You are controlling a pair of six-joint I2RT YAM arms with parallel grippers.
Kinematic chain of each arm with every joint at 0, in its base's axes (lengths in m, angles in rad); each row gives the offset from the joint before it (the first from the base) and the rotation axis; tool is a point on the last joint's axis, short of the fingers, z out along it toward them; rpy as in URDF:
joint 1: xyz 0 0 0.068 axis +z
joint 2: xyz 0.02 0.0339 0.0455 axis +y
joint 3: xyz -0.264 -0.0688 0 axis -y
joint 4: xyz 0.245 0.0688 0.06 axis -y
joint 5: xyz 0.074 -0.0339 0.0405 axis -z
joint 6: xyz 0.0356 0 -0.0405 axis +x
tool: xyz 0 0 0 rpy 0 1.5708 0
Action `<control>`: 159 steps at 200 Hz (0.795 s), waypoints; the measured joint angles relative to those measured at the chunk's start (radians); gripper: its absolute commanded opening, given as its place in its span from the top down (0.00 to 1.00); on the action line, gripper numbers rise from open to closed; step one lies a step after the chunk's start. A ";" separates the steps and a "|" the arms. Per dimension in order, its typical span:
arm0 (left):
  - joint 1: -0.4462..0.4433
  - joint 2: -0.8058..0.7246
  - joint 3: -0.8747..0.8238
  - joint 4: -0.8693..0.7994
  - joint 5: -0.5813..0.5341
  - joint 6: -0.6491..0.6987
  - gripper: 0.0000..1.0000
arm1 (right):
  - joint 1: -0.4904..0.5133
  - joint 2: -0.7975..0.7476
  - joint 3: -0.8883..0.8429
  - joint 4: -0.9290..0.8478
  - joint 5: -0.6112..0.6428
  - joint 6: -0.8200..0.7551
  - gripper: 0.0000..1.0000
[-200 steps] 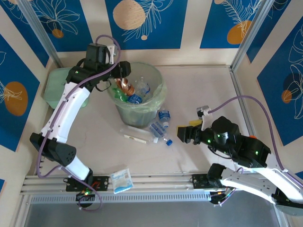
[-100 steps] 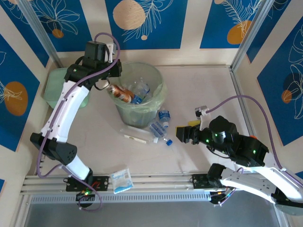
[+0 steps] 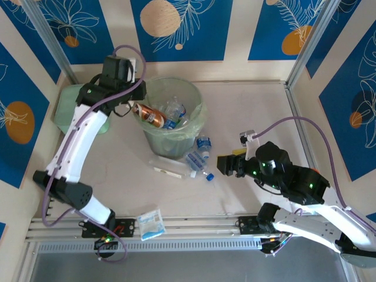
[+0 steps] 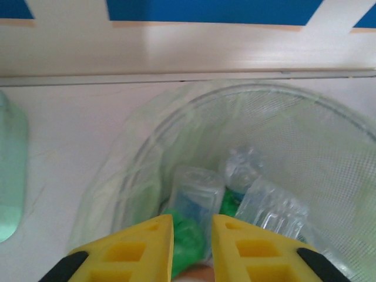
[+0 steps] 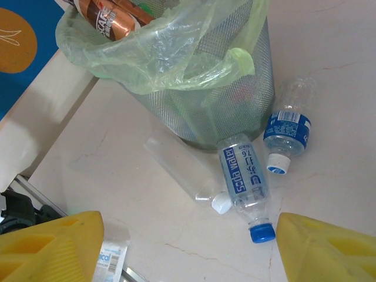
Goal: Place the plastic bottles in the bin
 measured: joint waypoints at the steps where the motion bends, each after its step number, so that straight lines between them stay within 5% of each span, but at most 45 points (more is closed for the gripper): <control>1: 0.000 -0.006 -0.007 -0.001 -0.003 0.003 0.83 | 0.000 0.000 0.000 0.000 0.000 0.000 0.23; 54: 0.040 -0.128 -0.085 -0.010 -0.063 -0.005 0.96 | -0.016 0.035 0.001 0.009 -0.029 -0.001 0.23; 159: 0.071 -0.079 -0.211 0.095 0.027 -0.064 1.00 | -0.093 0.063 0.000 -0.010 -0.005 0.057 0.22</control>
